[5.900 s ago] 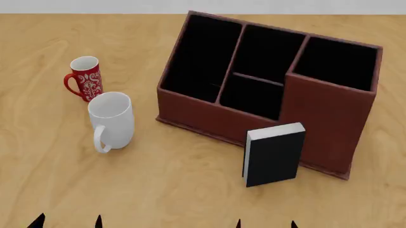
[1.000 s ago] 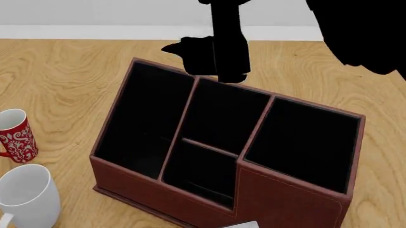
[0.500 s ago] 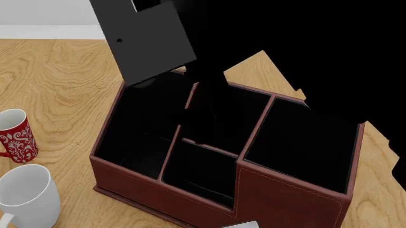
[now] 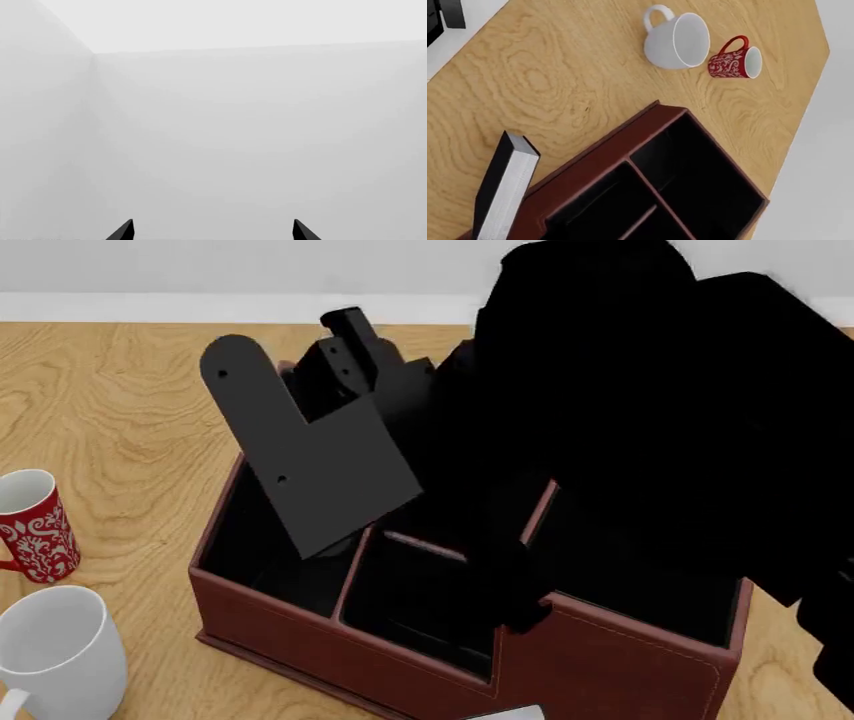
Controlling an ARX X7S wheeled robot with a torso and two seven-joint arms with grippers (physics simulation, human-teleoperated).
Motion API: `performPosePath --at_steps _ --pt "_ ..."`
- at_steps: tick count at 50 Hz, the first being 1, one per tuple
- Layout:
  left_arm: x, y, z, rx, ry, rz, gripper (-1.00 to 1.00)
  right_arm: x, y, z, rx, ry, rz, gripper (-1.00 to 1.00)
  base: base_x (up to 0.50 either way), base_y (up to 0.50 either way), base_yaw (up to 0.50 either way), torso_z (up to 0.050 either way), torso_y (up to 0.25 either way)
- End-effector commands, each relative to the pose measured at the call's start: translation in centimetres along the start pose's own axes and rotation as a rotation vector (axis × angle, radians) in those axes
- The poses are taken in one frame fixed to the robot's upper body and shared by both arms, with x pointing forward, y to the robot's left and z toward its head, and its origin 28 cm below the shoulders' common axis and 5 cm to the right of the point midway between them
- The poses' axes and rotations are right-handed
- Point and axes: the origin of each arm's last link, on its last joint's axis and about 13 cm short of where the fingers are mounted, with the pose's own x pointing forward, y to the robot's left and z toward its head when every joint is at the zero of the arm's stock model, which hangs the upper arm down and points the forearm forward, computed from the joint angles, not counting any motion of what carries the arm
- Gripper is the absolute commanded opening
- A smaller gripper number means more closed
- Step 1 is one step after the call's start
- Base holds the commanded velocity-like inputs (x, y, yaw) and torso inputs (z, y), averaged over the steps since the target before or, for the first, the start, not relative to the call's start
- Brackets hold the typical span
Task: Pick up the book and place it in the right compartment of the caddy.
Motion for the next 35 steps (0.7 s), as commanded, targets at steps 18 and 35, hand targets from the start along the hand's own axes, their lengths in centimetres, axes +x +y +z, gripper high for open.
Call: performPosePath --at_steps 18,35 --pt "-0.2 0.1 -0.3 -0.002 0.006 0.01 1.0 3.3 2.1 -1.1 0.022 -0.001 0.1 1.0 0.0 0.0 0.0 0.0 0.0" --pt "-0.3 0.1 -0.4 -0.003 0.009 0.013 1.0 5.1 4.6 -2.1 0.071 -0.029 0.144 1.0 0.0 0.0 0.0 0.0 0.0"
